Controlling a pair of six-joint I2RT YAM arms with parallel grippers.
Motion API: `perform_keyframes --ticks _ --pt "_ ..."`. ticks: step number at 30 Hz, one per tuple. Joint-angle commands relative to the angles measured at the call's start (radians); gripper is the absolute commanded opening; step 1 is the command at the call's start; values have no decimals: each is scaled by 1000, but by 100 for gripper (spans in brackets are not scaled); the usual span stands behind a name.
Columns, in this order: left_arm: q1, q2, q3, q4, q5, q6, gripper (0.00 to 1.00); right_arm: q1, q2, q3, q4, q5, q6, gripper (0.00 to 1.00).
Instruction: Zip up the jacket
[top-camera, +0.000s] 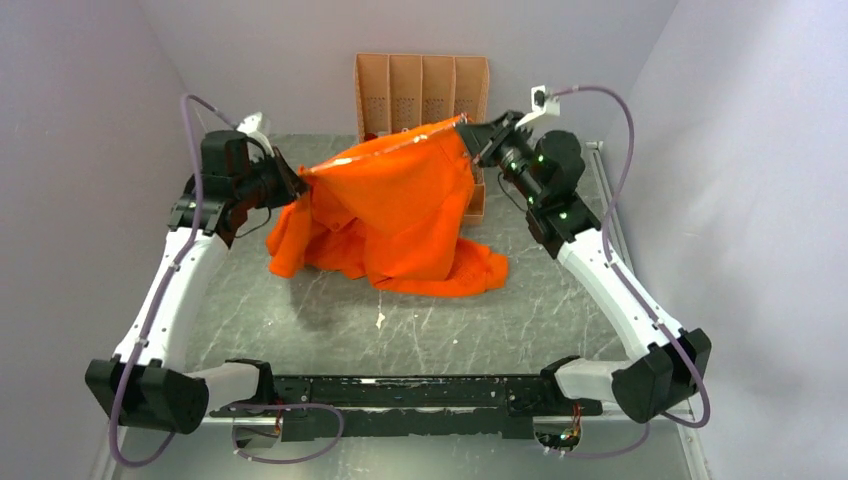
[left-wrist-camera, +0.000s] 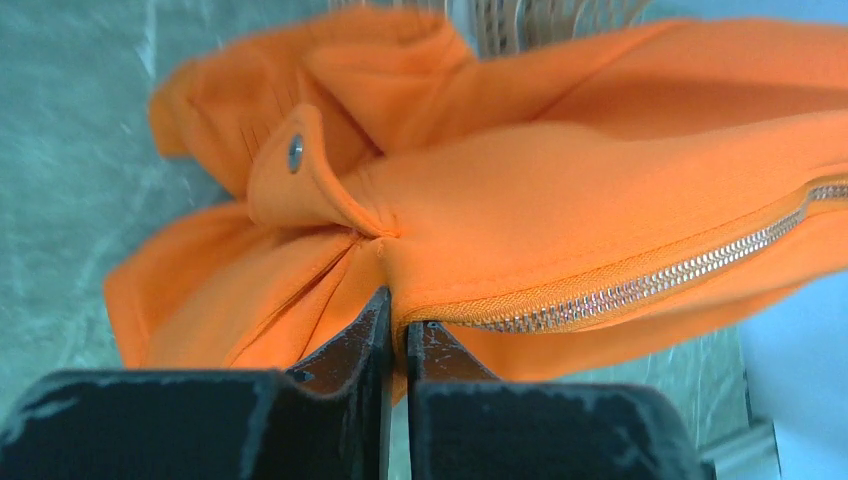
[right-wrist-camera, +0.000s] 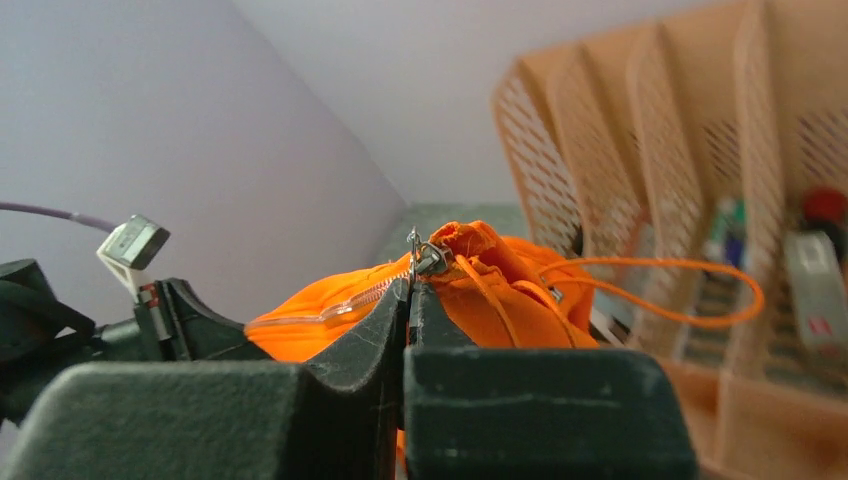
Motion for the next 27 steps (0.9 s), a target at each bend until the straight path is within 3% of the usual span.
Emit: perform_keyframes --ticks 1,7,14,20,21,24,27 --pt "5 29 -86 28 190 60 8 -12 -93 -130 15 194 -12 0" --pt "-23 51 -179 -9 166 107 8 -23 -146 -313 -41 371 32 0" --pt "-104 138 -229 5 142 123 10 -34 -121 -410 -47 417 47 0" --pt "-146 192 -204 -15 -4 123 36 -53 -51 -426 -55 409 4 0" --pt "-146 192 -195 -18 -31 123 46 -57 -38 -421 -60 404 -5 3" --pt "-146 192 -159 -33 -103 119 69 -64 -2 -393 -87 398 -40 33" --pt "-146 187 -110 -63 -174 109 83 -65 16 -369 -124 418 -69 51"
